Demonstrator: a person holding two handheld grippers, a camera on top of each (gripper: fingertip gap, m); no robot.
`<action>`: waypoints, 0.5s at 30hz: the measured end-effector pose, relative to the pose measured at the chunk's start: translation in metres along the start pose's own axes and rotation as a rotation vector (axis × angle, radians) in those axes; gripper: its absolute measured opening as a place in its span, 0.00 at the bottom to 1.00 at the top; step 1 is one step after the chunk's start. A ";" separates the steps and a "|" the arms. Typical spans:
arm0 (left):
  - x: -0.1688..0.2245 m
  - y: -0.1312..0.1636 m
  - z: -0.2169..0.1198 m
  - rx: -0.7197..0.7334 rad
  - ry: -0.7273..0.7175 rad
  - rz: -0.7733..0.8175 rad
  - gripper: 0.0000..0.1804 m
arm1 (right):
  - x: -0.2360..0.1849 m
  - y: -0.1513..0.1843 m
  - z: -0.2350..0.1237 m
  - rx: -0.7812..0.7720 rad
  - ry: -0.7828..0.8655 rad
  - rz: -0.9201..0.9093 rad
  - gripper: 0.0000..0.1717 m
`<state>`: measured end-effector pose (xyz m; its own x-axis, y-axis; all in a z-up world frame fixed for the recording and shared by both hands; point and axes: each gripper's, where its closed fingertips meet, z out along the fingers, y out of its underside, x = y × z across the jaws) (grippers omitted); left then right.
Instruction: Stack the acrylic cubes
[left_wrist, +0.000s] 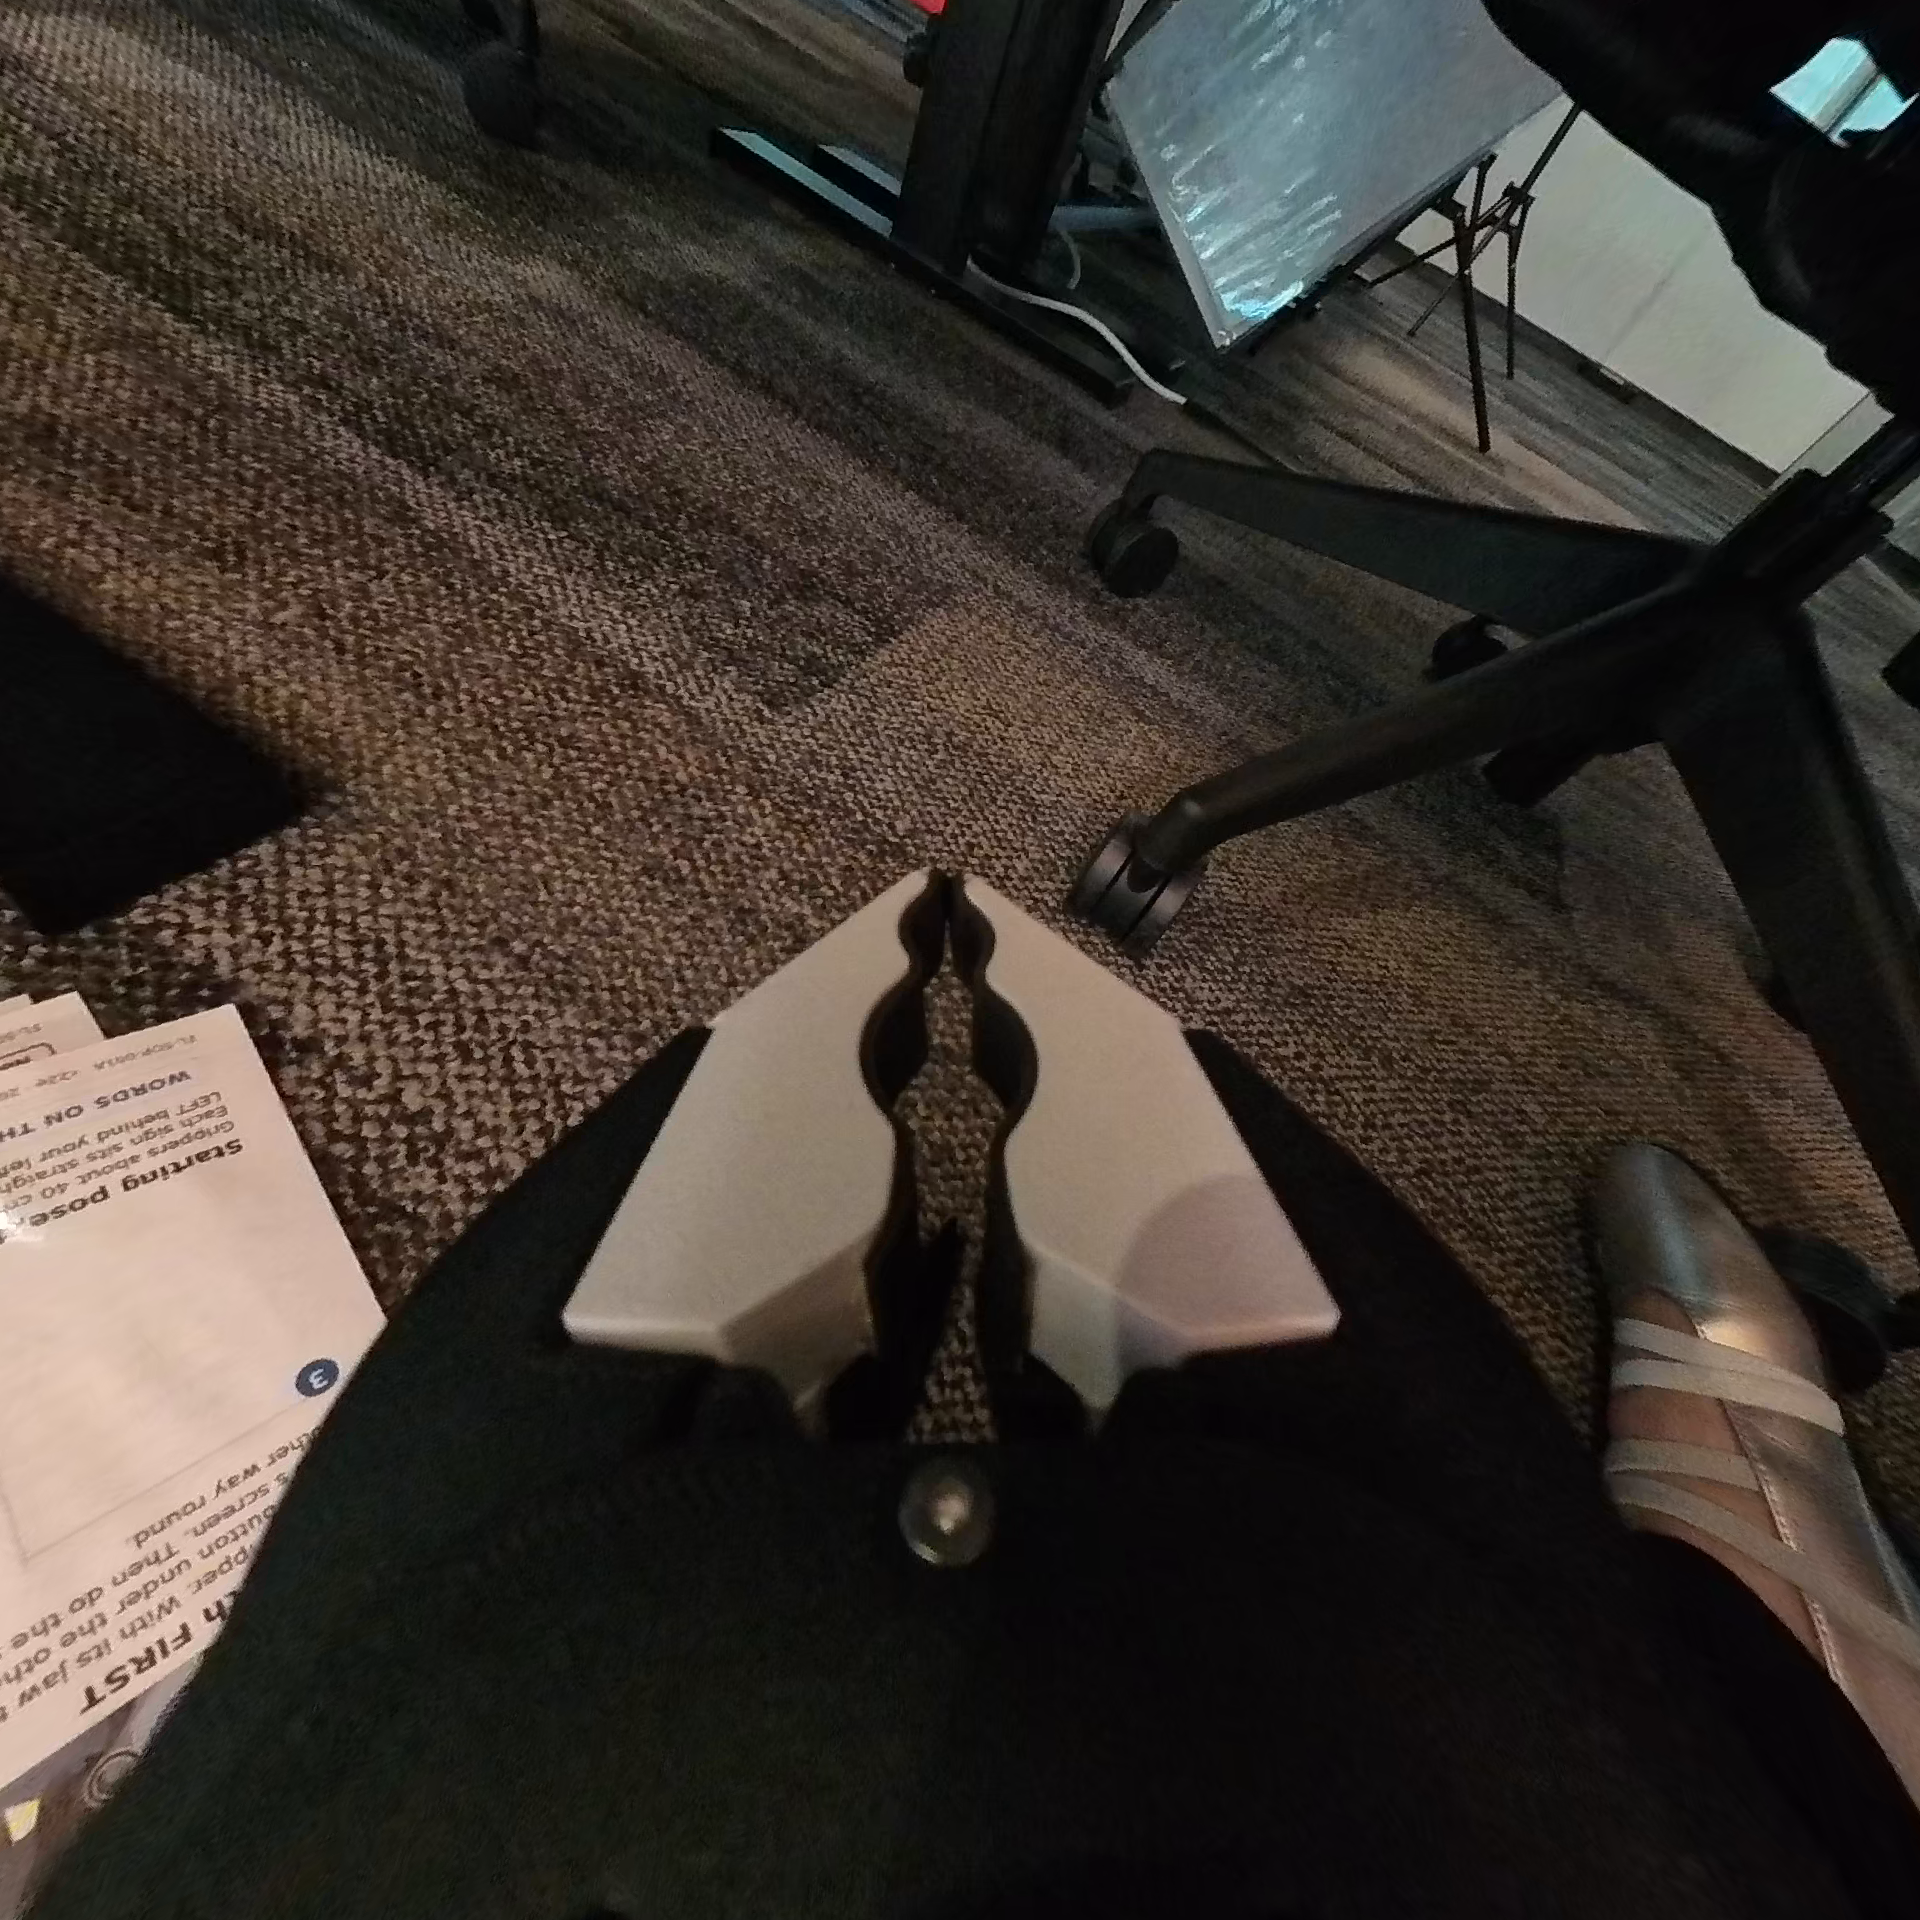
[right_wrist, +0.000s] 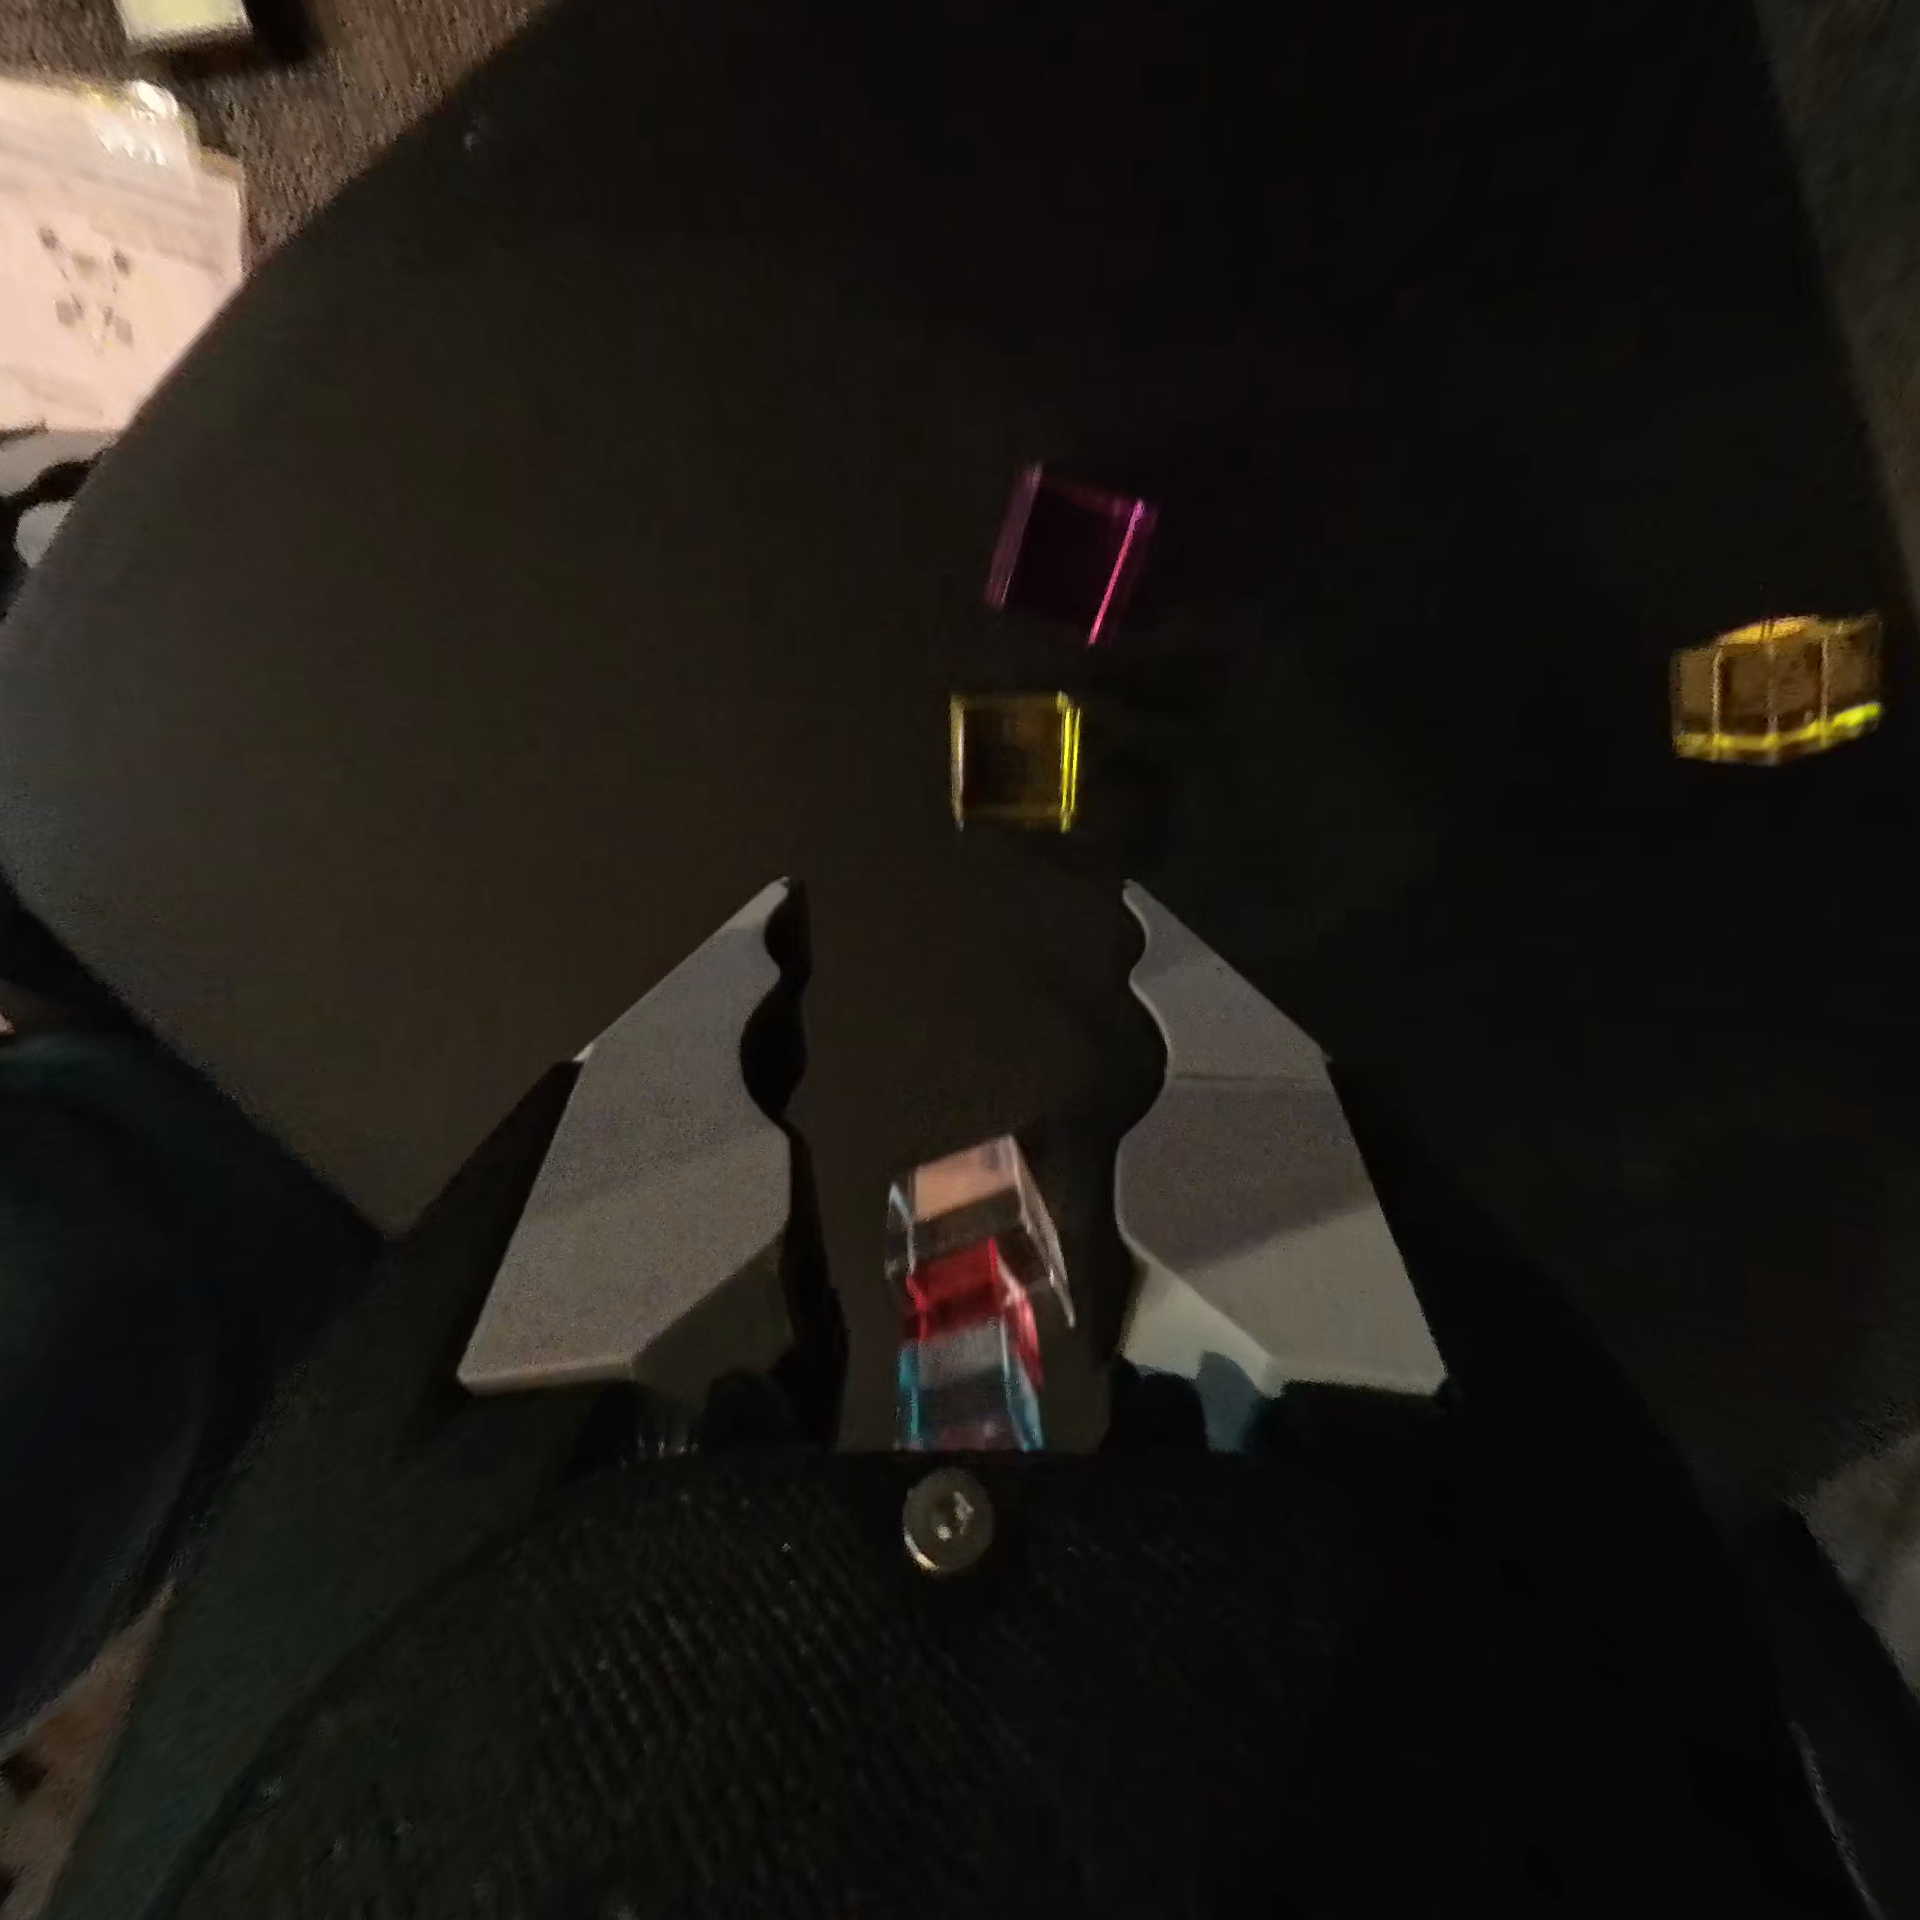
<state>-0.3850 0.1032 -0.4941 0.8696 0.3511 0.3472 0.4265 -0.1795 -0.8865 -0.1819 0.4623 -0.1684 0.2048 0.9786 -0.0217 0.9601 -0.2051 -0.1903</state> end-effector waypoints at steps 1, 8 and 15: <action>0.000 0.000 0.000 0.001 0.000 -0.002 0.00 | 0.003 -0.005 0.006 0.006 0.007 0.013 0.32; -0.002 -0.001 0.000 0.006 0.001 -0.017 0.00 | 0.022 -0.010 0.035 -0.040 0.087 0.022 0.27; -0.002 0.000 0.001 0.001 0.008 -0.022 0.00 | 0.013 -0.004 0.008 -0.033 0.114 -0.118 0.16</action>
<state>-0.3869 0.1035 -0.4952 0.8621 0.3473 0.3690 0.4451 -0.1710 -0.8790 -0.1848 0.4763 -0.1753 0.1087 0.9879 0.1109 0.9841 -0.0912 -0.1522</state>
